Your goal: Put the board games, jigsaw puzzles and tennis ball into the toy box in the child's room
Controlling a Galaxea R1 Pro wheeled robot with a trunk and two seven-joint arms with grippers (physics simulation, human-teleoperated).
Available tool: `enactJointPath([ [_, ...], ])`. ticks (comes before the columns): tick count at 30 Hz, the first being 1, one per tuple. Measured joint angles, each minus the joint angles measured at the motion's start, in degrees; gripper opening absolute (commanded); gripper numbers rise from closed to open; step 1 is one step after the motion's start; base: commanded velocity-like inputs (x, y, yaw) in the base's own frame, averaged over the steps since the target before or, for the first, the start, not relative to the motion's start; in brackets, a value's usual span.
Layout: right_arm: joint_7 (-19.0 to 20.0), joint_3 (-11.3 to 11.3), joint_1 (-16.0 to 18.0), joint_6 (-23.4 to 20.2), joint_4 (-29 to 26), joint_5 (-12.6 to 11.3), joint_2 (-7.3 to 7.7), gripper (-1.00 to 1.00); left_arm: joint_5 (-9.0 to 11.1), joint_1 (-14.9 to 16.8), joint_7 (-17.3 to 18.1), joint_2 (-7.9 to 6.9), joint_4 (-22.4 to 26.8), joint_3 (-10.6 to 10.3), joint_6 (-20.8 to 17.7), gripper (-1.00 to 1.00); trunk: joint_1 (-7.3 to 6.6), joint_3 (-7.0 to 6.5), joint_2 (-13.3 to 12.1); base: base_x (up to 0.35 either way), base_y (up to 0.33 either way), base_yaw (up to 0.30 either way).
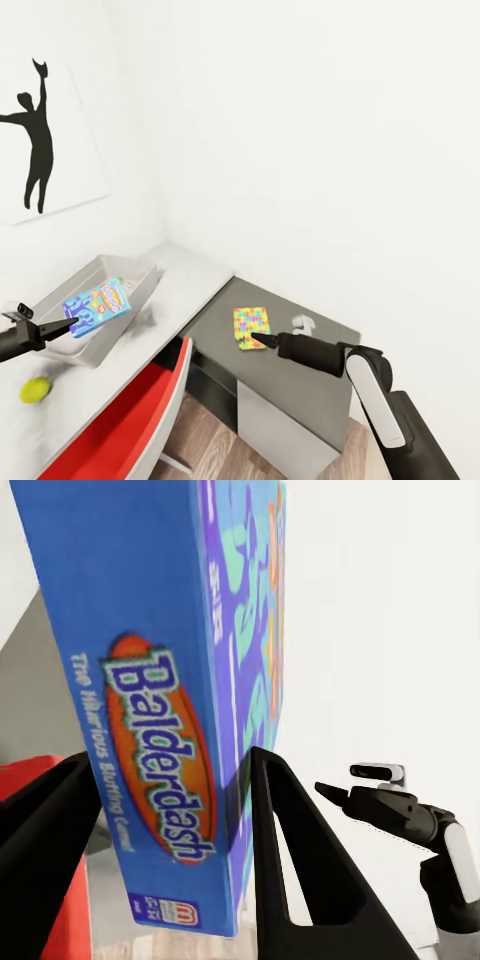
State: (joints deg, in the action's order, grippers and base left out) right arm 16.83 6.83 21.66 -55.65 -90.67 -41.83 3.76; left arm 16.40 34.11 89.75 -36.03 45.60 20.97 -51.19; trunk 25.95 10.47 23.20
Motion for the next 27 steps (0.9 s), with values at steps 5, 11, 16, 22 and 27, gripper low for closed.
enactJointPath([
  [5, 0.0, 0.1, -0.1, 0.2, 0.0, 0.0, -0.01, 1.00, 0.0, 0.0, 0.0, 0.00, 0.0, 0.0, 0.0, -1.00, 0.01, 0.36, 0.0, 0.225, -0.046, 0.195],
  [11, 0.0, 0.1, -0.1, 0.3, 0.0, 0.0, -0.01, 1.00, 0.0, 0.0, 0.0, 0.00, 0.0, 0.0, 0.0, -1.00, 0.02, 0.79, 0.0, 0.095, -0.006, 0.196],
  [16, 0.0, 0.1, -0.1, 0.3, 0.0, 0.0, -0.01, 1.00, 0.0, 0.0, 0.0, 0.00, 0.0, 0.0, 0.0, -1.00, 0.02, 1.16, 0.0, 0.056, 0.000, 0.196],
  [22, 0.0, 0.1, -0.1, 0.4, 0.0, 0.0, -0.01, 1.00, 0.0, 0.0, 0.0, 0.01, 0.0, 0.0, 0.0, -1.00, 0.03, 1.59, 0.0, 0.023, 0.120, 0.196],
  [27, 0.0, 0.1, -0.1, 0.4, 0.1, 0.1, -0.01, 1.00, 0.0, 0.0, 0.0, 0.00, 0.0, 0.0, 0.0, -1.00, 0.03, 1.96, 0.0, 0.003, 0.105, 0.195],
])
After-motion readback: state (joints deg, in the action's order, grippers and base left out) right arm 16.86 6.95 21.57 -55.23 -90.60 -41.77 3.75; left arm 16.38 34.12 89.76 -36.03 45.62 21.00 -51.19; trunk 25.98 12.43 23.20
